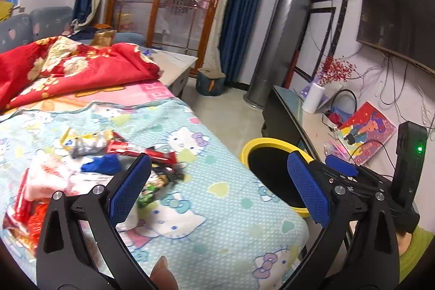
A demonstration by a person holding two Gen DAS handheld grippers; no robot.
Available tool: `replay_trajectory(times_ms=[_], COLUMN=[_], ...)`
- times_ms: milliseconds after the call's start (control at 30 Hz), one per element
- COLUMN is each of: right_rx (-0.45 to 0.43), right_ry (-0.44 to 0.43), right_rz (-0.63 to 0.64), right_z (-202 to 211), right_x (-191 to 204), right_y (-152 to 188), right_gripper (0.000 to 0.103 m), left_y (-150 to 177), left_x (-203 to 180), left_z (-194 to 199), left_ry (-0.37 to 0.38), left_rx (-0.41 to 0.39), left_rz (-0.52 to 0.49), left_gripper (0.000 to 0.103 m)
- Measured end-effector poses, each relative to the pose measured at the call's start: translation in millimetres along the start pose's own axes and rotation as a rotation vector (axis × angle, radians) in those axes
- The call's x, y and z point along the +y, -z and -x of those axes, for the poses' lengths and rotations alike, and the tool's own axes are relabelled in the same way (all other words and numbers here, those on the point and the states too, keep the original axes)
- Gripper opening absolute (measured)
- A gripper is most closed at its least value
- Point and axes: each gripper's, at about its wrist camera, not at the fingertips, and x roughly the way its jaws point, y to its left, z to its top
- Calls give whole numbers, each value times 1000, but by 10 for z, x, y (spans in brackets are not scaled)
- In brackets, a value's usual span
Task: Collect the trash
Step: 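Open the right tool to drop the white mesh sleeve into the bin, then grasp the white plastic bag with the right tool while the left tool grasps the red bag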
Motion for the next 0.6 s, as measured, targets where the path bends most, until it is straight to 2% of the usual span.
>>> replay_trajectory(times_ms=[600], right_rx=[32], right_ry=[-148], right_rz=[150], right_z=[-95], right_x=[847], right_y=[-41], right_gripper=[67], left_y=[-10], left_x=[663], left_z=[477], left_ry=[-131], left_rx=[-51], left_rz=[72], left_gripper=[92])
